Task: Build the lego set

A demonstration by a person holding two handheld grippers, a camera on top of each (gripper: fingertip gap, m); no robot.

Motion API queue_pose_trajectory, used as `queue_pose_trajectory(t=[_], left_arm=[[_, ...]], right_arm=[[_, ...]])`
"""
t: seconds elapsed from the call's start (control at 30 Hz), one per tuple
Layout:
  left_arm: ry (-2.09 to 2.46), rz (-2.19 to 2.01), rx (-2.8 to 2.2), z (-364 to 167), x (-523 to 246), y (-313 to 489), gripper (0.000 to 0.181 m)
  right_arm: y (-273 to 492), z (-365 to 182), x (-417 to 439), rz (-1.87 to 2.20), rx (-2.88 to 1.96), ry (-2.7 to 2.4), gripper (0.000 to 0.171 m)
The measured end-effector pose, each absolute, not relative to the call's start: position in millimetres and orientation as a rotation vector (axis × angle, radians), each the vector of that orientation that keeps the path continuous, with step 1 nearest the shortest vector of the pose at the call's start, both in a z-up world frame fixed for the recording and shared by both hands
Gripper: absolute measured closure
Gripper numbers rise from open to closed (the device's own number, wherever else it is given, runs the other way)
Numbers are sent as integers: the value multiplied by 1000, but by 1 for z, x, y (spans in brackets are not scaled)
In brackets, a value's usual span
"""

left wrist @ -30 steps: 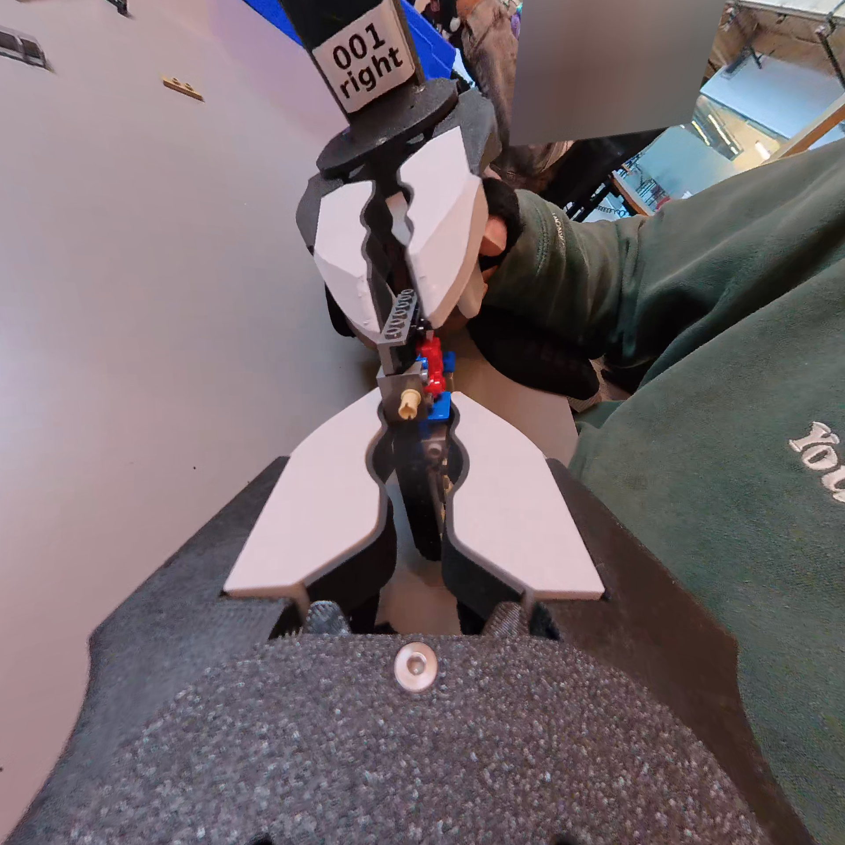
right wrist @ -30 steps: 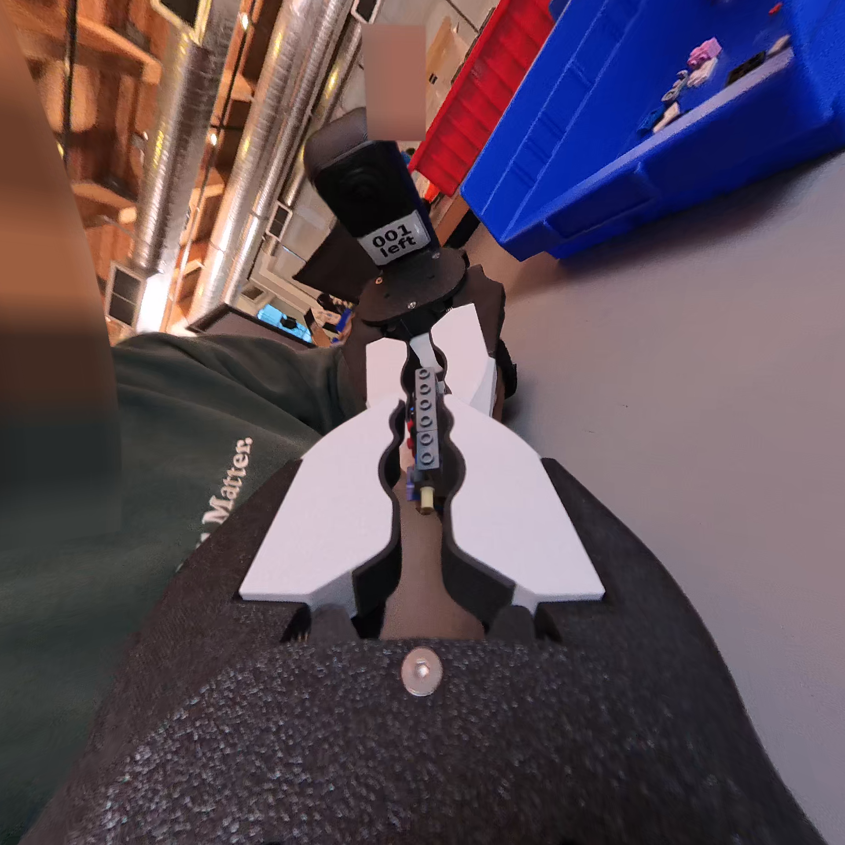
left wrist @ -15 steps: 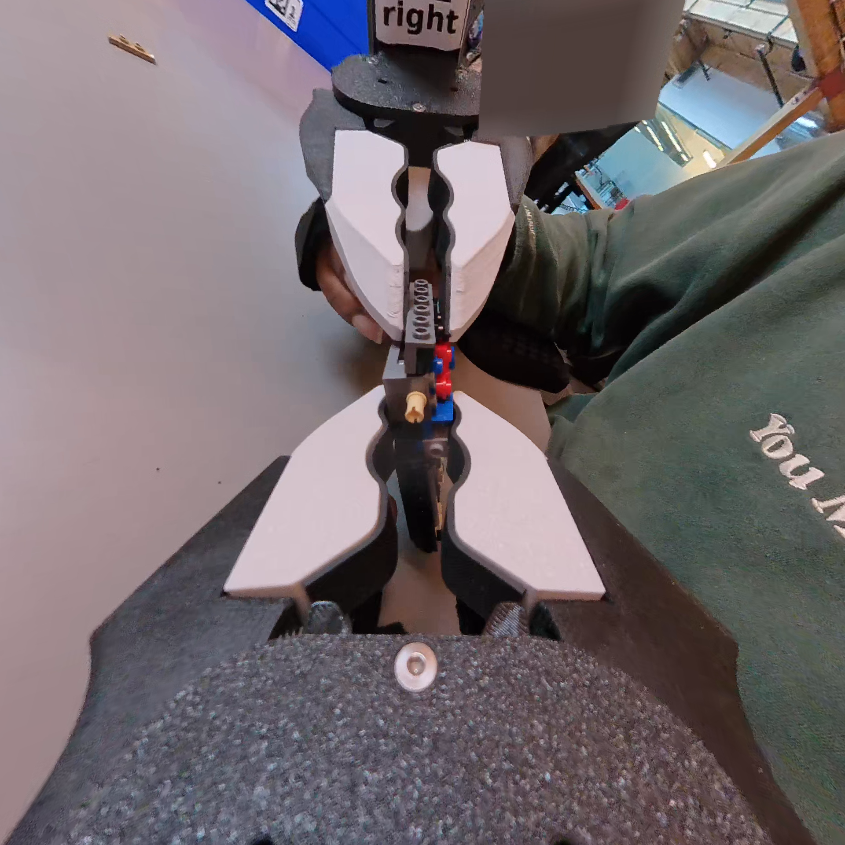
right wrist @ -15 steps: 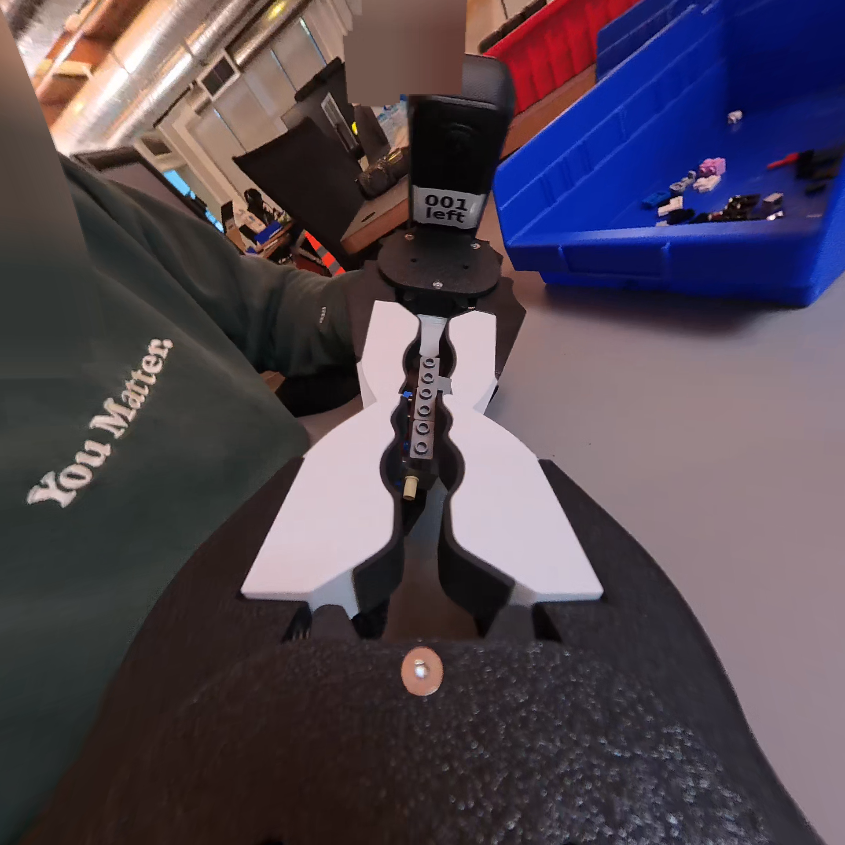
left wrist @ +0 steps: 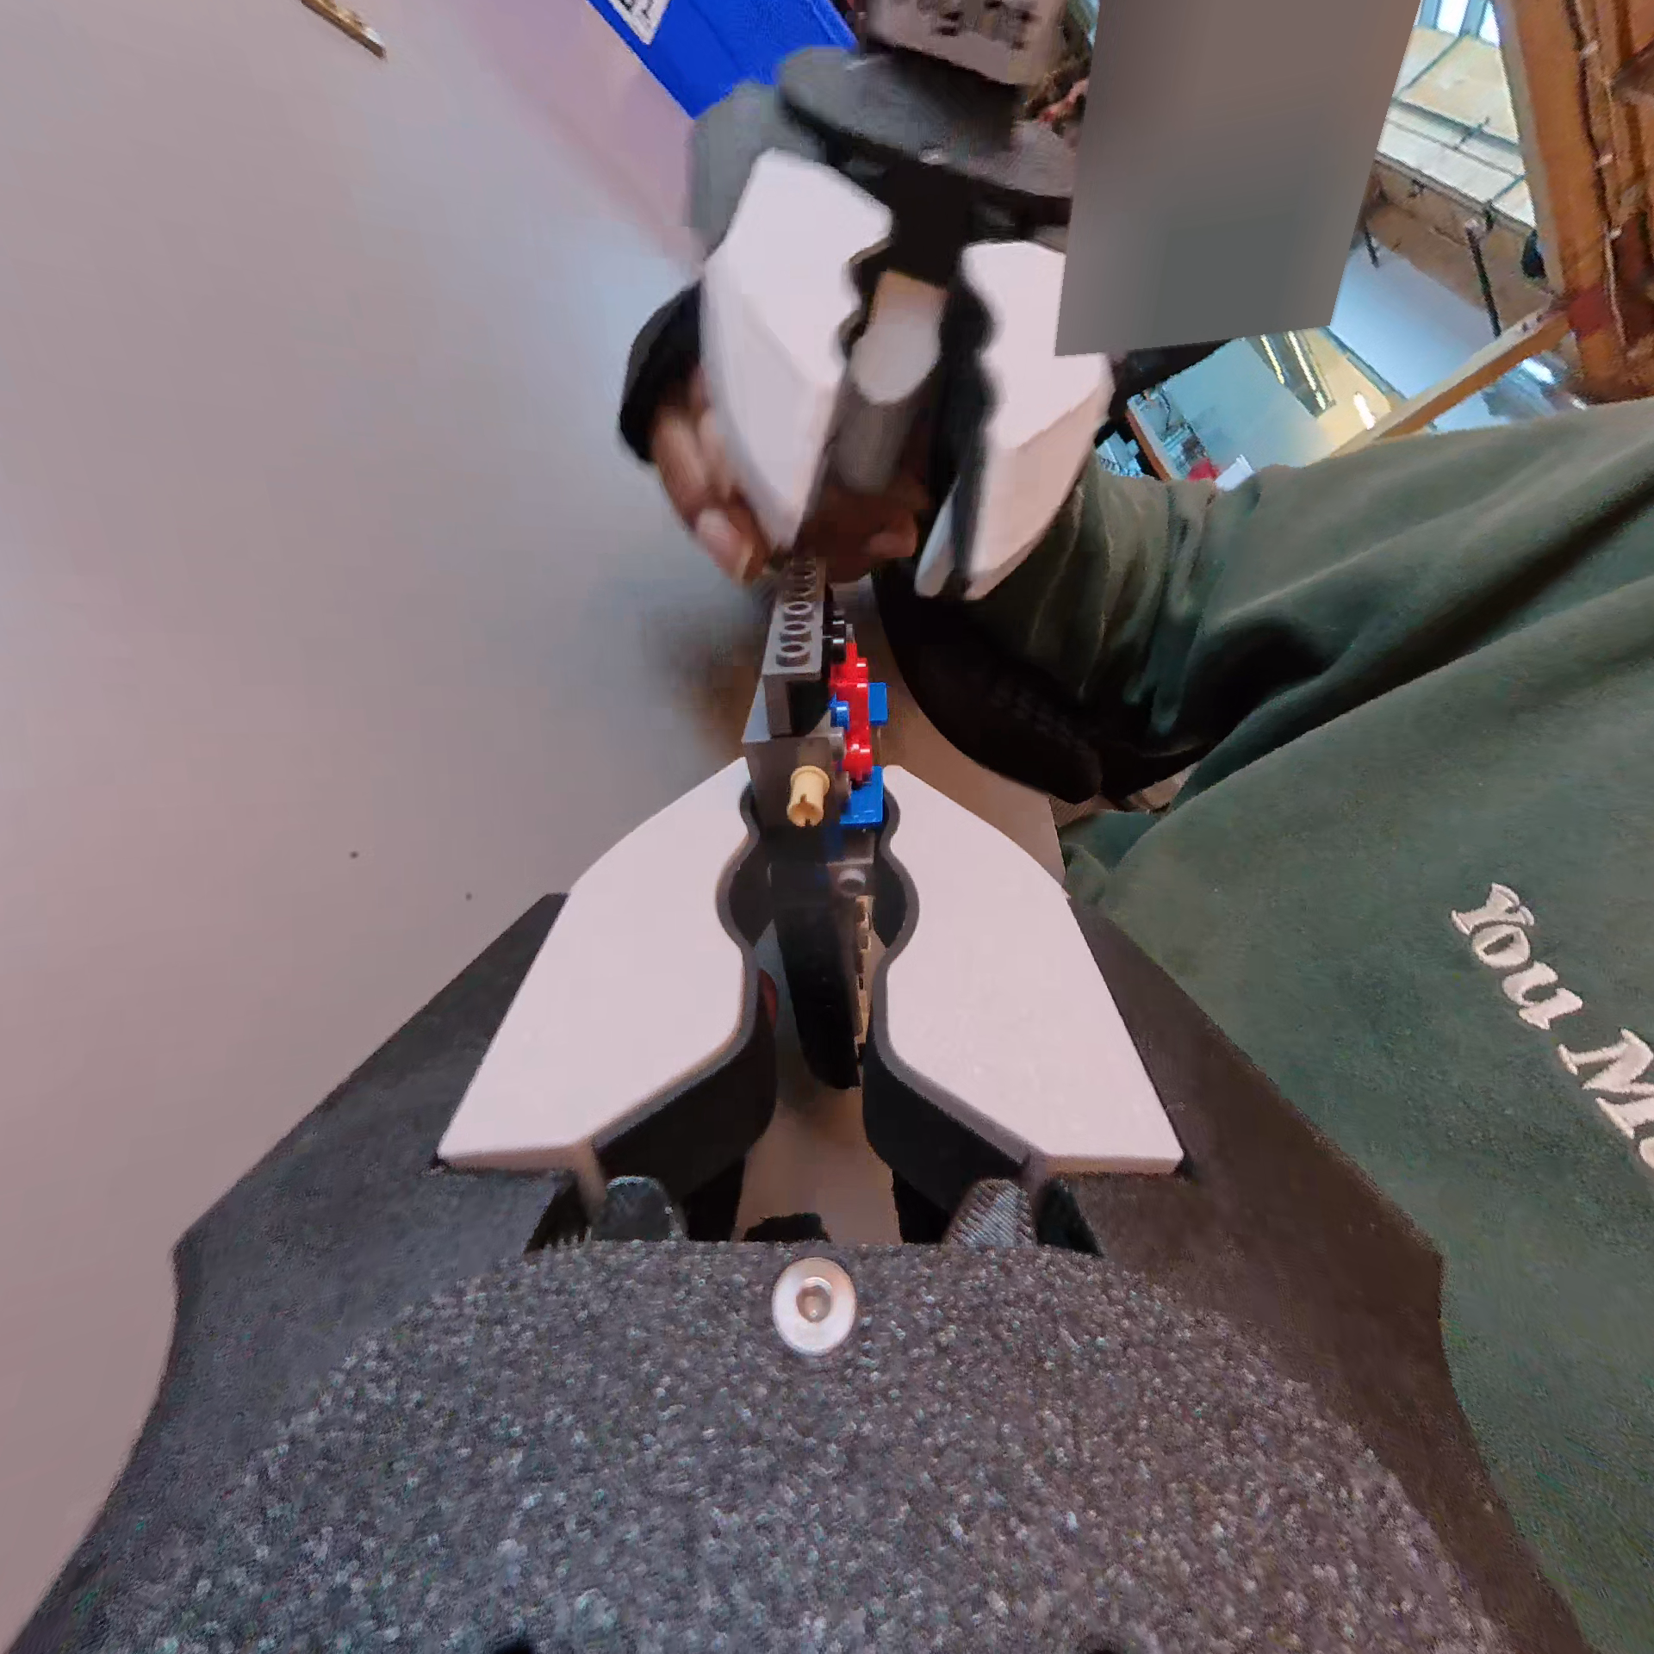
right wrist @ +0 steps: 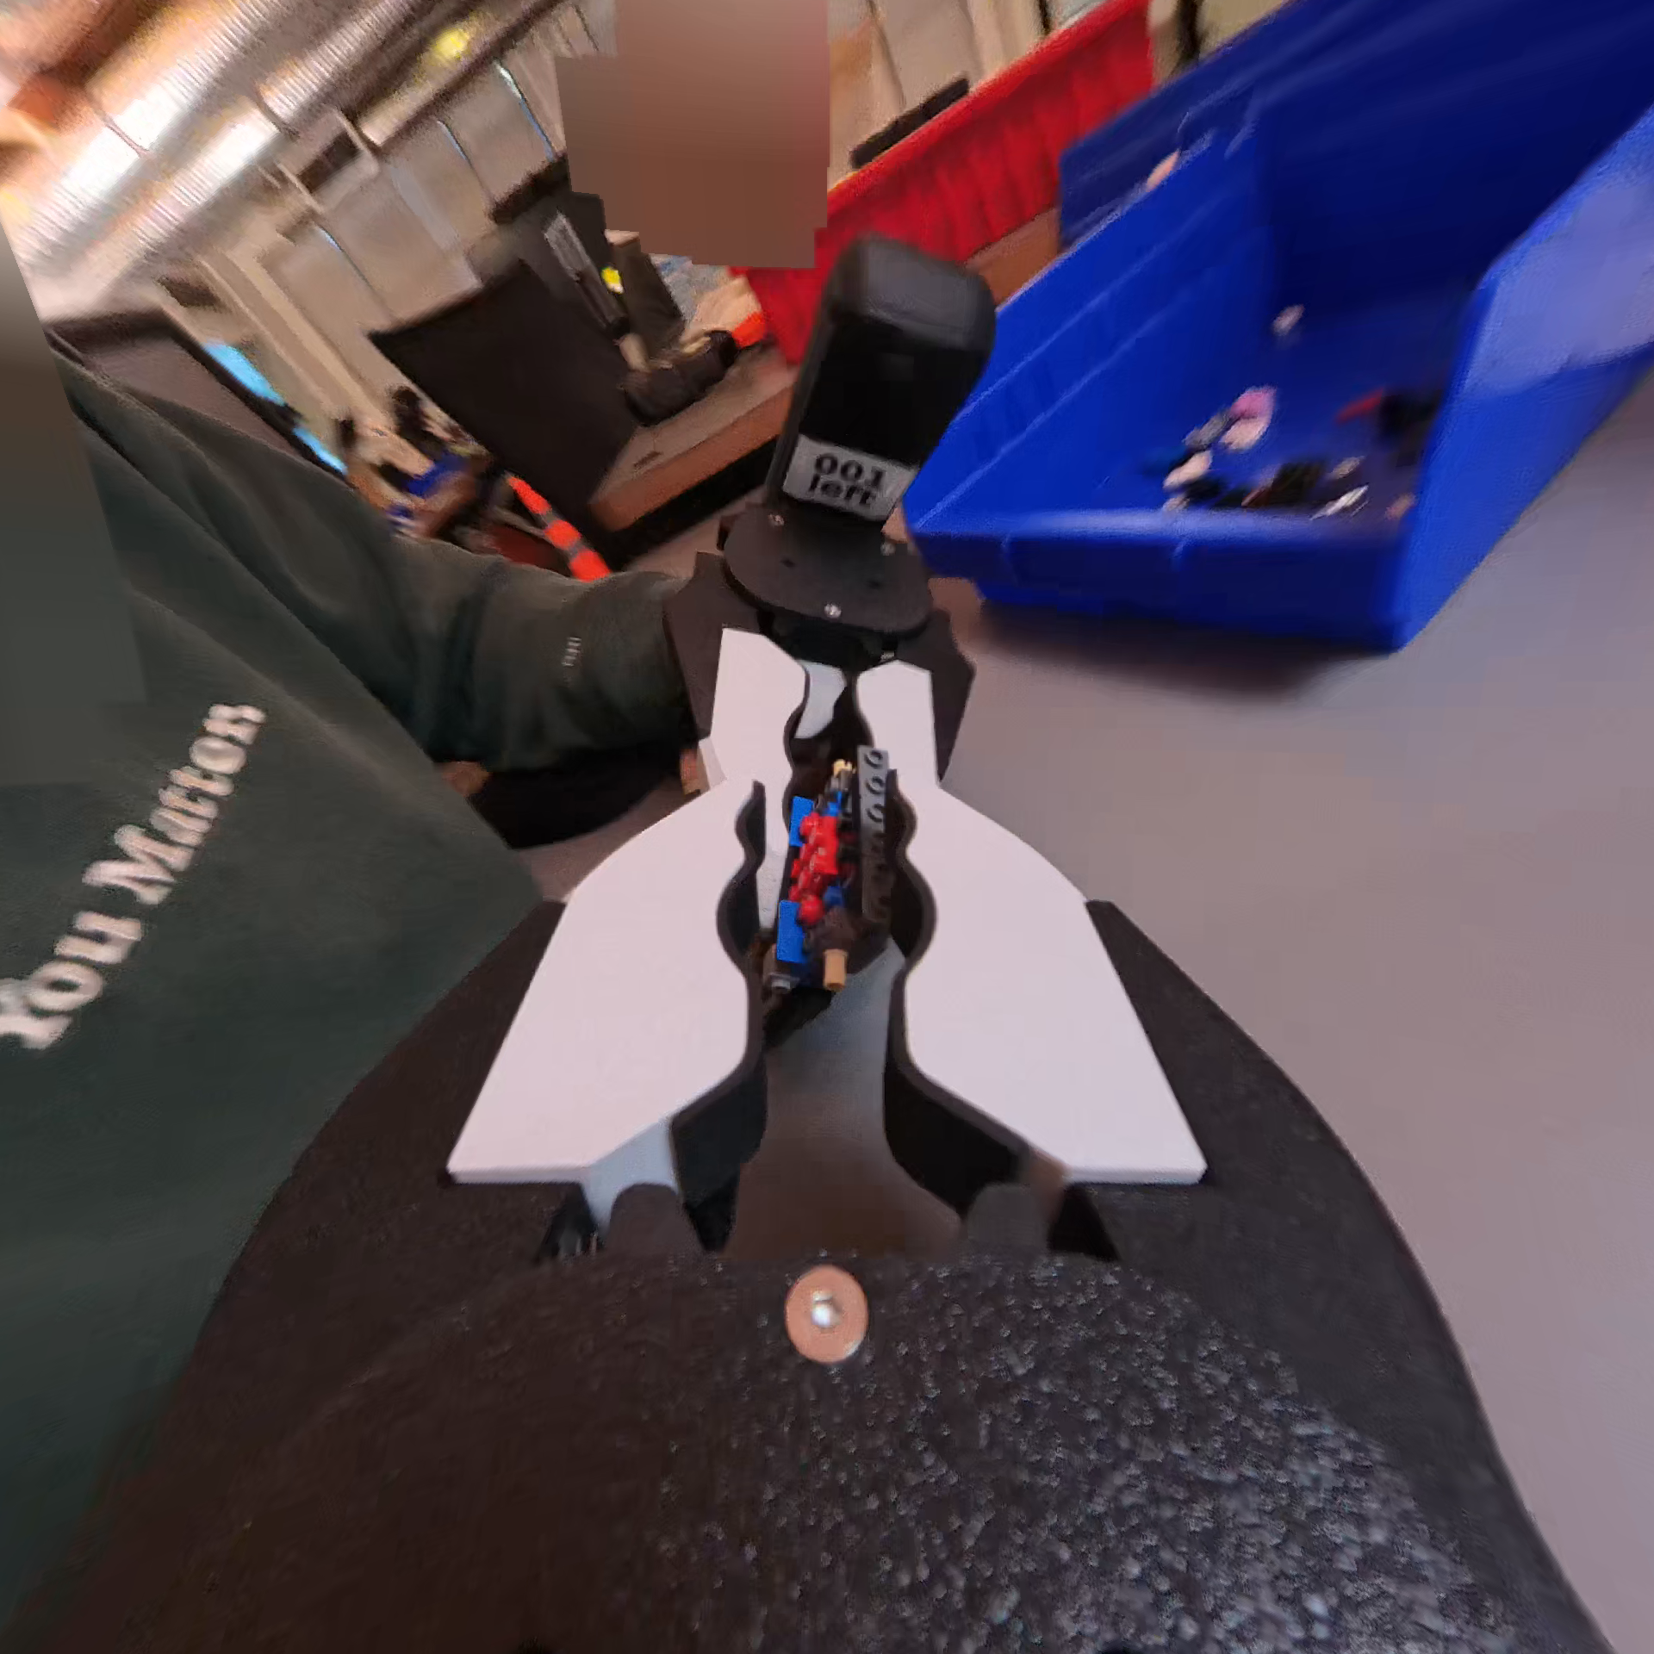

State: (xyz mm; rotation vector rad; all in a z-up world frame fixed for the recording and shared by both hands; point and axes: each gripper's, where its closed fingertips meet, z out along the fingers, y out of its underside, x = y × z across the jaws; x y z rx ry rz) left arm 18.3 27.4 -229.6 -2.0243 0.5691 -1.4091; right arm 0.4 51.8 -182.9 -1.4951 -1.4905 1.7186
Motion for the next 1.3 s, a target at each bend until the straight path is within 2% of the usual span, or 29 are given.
queue_pose_trajectory(t=[0.17,0.33,0.5,0.83,1.0,1.17,1.2,1.27,1.3], left_arm=[[385,-1351,-2022,-228,3,47,162],[325,-1161,-1978,-221,-6,62,163],[377,-918,-1958,-217,-8,66,163],[472,-514,-1900,-210,-18,73,162],[540,-508,-1893,-210,-15,70,163],[720,-581,-1858,-206,0,56,163],[743,-590,-1852,-206,3,54,163],[790,-644,-1865,-208,9,47,163],[796,-677,-1885,-210,10,45,163]], right_arm=[[52,-189,2,1306,-1462,-1593,145],[54,-193,-12,1322,-1585,-1470,143],[59,-186,-18,1319,-1607,-1381,148],[58,-175,-23,1333,-1597,-1259,142],[55,-165,-16,1386,-1498,-1348,151],[65,-157,-11,1176,-1356,-1508,132],[61,-163,-12,1174,-1355,-1573,132],[47,-168,-12,1267,-1336,-1647,152],[45,-169,-12,1318,-1345,-1641,156]])
